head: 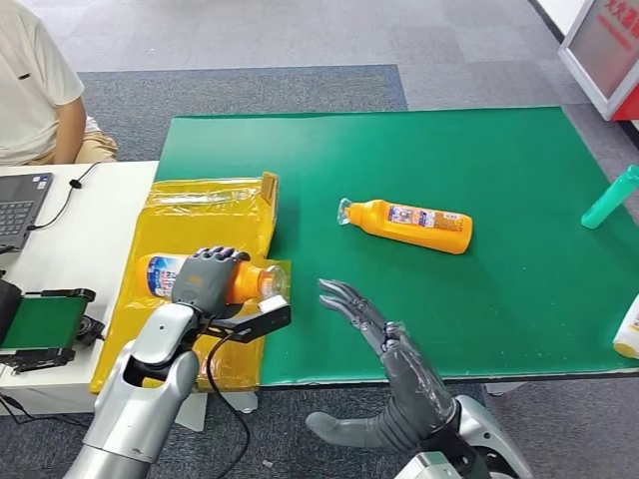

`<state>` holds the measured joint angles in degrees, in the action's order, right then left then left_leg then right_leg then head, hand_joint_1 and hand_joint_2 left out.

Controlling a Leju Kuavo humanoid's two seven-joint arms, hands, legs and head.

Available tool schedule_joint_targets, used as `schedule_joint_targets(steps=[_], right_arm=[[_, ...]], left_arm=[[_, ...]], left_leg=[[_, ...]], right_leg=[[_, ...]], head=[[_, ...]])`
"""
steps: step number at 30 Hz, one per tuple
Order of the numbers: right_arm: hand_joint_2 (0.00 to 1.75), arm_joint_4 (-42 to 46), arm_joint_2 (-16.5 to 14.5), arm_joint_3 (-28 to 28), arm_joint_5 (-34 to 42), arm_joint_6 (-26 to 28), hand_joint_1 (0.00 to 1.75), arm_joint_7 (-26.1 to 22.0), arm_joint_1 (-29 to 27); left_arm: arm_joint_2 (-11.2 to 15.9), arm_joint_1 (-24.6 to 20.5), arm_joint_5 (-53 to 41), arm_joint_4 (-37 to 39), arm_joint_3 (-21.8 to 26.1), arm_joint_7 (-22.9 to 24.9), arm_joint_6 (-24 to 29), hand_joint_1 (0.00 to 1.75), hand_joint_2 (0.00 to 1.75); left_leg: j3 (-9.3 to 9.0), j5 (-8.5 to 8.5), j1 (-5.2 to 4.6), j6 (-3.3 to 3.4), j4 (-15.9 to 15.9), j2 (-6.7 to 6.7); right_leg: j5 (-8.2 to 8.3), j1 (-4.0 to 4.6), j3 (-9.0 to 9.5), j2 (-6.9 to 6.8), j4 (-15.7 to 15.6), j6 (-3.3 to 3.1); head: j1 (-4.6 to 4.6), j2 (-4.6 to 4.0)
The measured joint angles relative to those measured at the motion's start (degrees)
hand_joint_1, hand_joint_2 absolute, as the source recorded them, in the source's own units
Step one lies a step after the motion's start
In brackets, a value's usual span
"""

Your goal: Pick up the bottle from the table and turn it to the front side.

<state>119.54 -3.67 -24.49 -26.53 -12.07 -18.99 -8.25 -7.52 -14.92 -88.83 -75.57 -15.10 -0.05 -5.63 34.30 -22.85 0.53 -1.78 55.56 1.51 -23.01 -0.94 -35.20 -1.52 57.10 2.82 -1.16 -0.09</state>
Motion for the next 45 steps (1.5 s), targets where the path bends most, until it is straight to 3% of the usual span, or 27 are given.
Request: schedule_joint_targets(steps=[6,18,19,20,23,24,45], right_arm=[[1.75,0.02,1.47,-0.70,-0.67,1.59,0.00,-0.75,-1.31],[1.75,0.17,2.89,-0.74,0.40,2.69,0.00,1.34,-3.11],[1.75,0.16,2.93,-0.73,0.51,2.76,0.00,1.51,-3.20],[1.75,0.16,2.97,-0.72,0.62,2.83,0.00,1.68,-3.32],[1.75,0.11,3.09,-0.70,1.05,2.95,0.00,2.19,-3.75],[1.75,0.06,3.12,-0.69,1.19,2.97,0.00,2.31,-3.85],[1.75,-0.35,3.19,0.85,1.27,2.69,0.00,4.39,-4.35]], left_arm=[[-0.78,-0.04,-0.04,3.91,0.05,1.72,1.62,1.75,1.75],[-1.43,0.01,-0.06,9.12,0.56,0.63,3.35,1.75,1.75],[-1.51,0.04,-0.06,9.54,0.66,0.60,3.51,1.68,1.75],[-1.61,0.07,-0.06,9.93,0.78,0.57,3.60,1.38,1.75],[-1.89,0.07,-0.06,11.08,1.42,0.52,3.90,0.14,1.75],[-1.97,0.06,-0.04,11.48,1.67,0.51,4.05,0.00,1.75],[-4.25,0.64,7.40,12.97,9.97,-2.74,4.10,0.00,1.75]], left_leg=[[0.00,-0.02,-0.01,0.03,0.00,0.00],[-0.02,-0.04,-0.04,0.05,0.00,0.00],[-0.03,-0.04,-0.04,0.05,0.00,0.00],[-0.03,-0.03,-0.04,0.05,0.00,0.00],[-0.03,-0.04,-0.04,0.05,0.00,0.00],[-0.04,-0.04,-0.04,0.05,0.00,0.00],[-0.27,-0.05,-0.04,0.06,0.00,0.00]], right_leg=[[0.00,-0.02,-0.01,0.00,0.00,0.00],[0.00,-0.06,0.03,0.00,0.00,0.01],[0.00,-0.06,0.04,0.00,0.00,0.02],[0.00,-0.06,0.04,0.00,0.00,0.02],[0.01,-0.06,0.05,0.00,0.00,0.03],[0.01,-0.06,0.05,0.00,0.00,0.03],[0.00,-0.07,0.30,0.01,0.00,0.05]], head=[[0.01,0.00],[0.00,-0.01],[0.00,-0.01],[0.00,-0.01],[0.01,0.00],[0.01,0.00],[0.01,0.00]])
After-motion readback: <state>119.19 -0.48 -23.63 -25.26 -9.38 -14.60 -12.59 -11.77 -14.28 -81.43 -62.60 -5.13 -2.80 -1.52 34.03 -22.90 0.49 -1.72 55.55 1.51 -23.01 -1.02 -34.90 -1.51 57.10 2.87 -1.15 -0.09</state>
